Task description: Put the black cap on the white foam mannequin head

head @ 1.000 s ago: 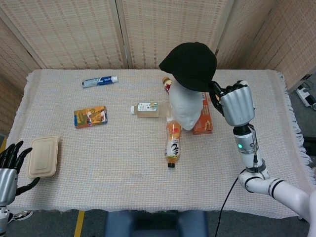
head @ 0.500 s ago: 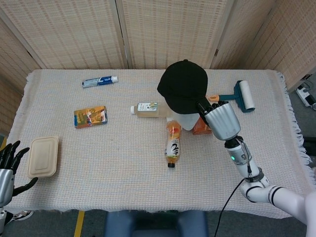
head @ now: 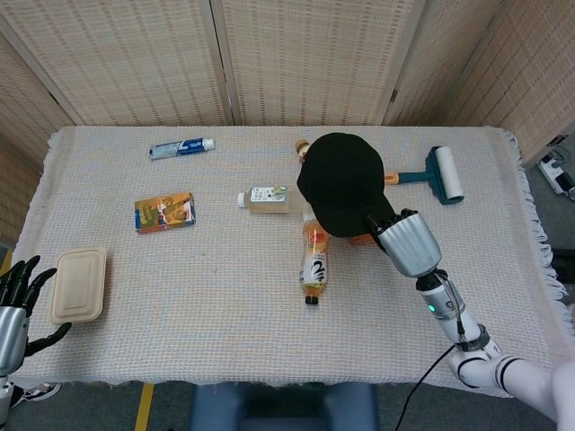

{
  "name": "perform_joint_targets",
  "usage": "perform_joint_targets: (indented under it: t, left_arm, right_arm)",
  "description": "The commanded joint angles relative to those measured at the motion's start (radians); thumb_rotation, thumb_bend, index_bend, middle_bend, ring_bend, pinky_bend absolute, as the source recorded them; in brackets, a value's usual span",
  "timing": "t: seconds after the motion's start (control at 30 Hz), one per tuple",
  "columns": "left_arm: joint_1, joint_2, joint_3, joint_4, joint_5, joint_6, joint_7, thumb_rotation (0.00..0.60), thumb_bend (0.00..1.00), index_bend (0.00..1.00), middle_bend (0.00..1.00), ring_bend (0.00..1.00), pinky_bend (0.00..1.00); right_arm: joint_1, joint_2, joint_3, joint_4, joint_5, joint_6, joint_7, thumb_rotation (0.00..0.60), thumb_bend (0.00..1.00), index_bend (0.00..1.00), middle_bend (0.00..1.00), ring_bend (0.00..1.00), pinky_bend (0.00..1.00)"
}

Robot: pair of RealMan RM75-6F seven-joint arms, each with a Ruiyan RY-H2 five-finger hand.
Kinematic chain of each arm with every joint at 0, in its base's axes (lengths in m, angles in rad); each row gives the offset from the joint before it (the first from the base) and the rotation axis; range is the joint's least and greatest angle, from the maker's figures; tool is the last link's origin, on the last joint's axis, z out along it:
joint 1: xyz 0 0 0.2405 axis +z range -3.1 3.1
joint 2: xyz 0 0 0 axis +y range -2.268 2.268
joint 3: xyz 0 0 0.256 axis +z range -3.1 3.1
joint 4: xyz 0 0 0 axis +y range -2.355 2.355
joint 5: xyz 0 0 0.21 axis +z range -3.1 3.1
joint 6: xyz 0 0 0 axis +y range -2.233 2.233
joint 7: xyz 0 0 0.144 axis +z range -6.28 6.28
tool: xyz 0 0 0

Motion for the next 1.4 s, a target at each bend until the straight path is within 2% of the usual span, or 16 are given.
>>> perform_joint_targets:
  t: [0.03,0.07,0.1,0.13,0.17,0.2,0.23,0.3,0.43,0.6,0.73,0.87,0.97,1.03,1.17,1.4]
  left_arm:
    - [0.001,0.000,-0.001,0.001,0.000,0.002,-0.001,0.600,0.04,0.20,0.09,0.04,0.16]
    - [0.001,0.001,-0.001,0.001,0.000,0.003,-0.002,0.600,0.04,0.20,0.09,0.04,0.16]
    - [0.002,0.002,-0.001,0.001,0.000,0.004,-0.002,0.600,0.04,0.20,0.09,0.04,0.16]
    - [0.003,0.002,-0.001,0.002,-0.002,0.005,-0.003,0.600,0.04,0.20,0.09,0.04,0.16]
    - [0.003,0.003,-0.002,0.002,-0.002,0.005,-0.004,0.600,0.04,0.20,0.09,0.04,0.16]
    - [0.003,0.003,-0.002,0.002,-0.003,0.005,-0.005,0.600,0.04,0.20,0.09,0.04,0.16]
    - [0.004,0.004,-0.002,0.002,-0.003,0.006,-0.005,0.600,0.04,0.20,0.09,0.04,0.16]
    - [0.004,0.004,-0.001,0.001,-0.001,0.007,-0.005,0.600,0.04,0.20,0.09,0.04,0.16]
    - [0.006,0.005,-0.001,0.000,0.003,0.012,-0.007,0.600,0.04,0.20,0.09,0.04,0.16]
    - [0.006,0.004,-0.001,0.000,0.005,0.013,-0.007,0.600,0.04,0.20,0.09,0.04,0.16]
    - [0.006,0.003,-0.002,0.001,0.000,0.011,-0.002,0.600,0.04,0.20,0.09,0.04,0.16]
    - [0.006,0.001,0.001,0.000,0.005,0.011,0.008,0.600,0.04,0.20,0.09,0.04,0.16]
    - [0.005,0.001,0.009,-0.003,0.014,0.004,0.023,0.600,0.04,0.21,0.09,0.04,0.16]
    - [0.003,0.000,0.014,-0.006,0.022,-0.002,0.031,0.600,0.04,0.20,0.09,0.04,0.16]
    - [0.000,-0.003,0.027,-0.010,0.040,-0.009,0.046,0.600,0.04,0.20,0.09,0.04,0.16]
    - [-0.010,-0.018,0.034,-0.008,0.034,-0.043,0.092,0.600,0.04,0.19,0.09,0.04,0.16]
  right_arm:
    - [-0.011,-0.004,0.003,0.003,0.002,0.010,0.002,0.600,0.53,0.67,1.00,1.00,1.00]
    - [-0.017,-0.004,0.008,0.000,0.009,0.012,0.000,0.600,0.49,0.53,1.00,1.00,1.00]
    - [-0.023,-0.002,0.011,-0.005,0.016,0.013,-0.008,0.600,0.42,0.33,1.00,1.00,1.00]
    - [-0.030,0.005,0.017,-0.017,0.026,0.012,-0.022,0.600,0.35,0.21,1.00,1.00,1.00]
    - [-0.035,0.013,0.019,-0.029,0.031,0.010,-0.031,0.600,0.23,0.07,1.00,1.00,1.00]
    - [-0.041,0.023,0.019,-0.045,0.036,0.007,-0.037,0.600,0.15,0.01,0.98,1.00,1.00]
    - [-0.050,0.038,0.017,-0.070,0.040,0.002,-0.041,0.600,0.08,0.00,0.95,0.99,1.00]
    - [-0.071,0.071,0.005,-0.126,0.050,-0.012,-0.050,0.598,0.02,0.00,0.85,0.93,0.99]
    - [-0.111,0.133,-0.031,-0.219,0.047,-0.030,-0.050,0.564,0.00,0.00,0.67,0.79,0.87]
    - [-0.165,0.198,-0.066,-0.282,0.012,0.009,-0.028,0.557,0.00,0.00,0.57,0.67,0.82]
    - [-0.237,0.286,-0.096,-0.336,-0.019,0.087,0.036,0.558,0.00,0.00,0.53,0.63,0.79]
    - [-0.322,0.380,-0.118,-0.418,0.023,0.121,0.041,0.559,0.00,0.00,0.40,0.49,0.64]
    - [-0.381,0.436,-0.139,-0.488,0.099,0.095,0.034,0.558,0.00,0.00,0.29,0.36,0.53]
    - [-0.414,0.441,-0.139,-0.508,0.152,0.084,0.057,0.561,0.00,0.00,0.22,0.27,0.46]
    - [-0.470,0.415,-0.131,-0.485,0.232,0.071,0.148,0.560,0.00,0.00,0.14,0.19,0.40]
    - [-0.532,0.422,-0.158,-0.460,0.287,-0.002,0.222,0.562,0.00,0.00,0.09,0.09,0.26]
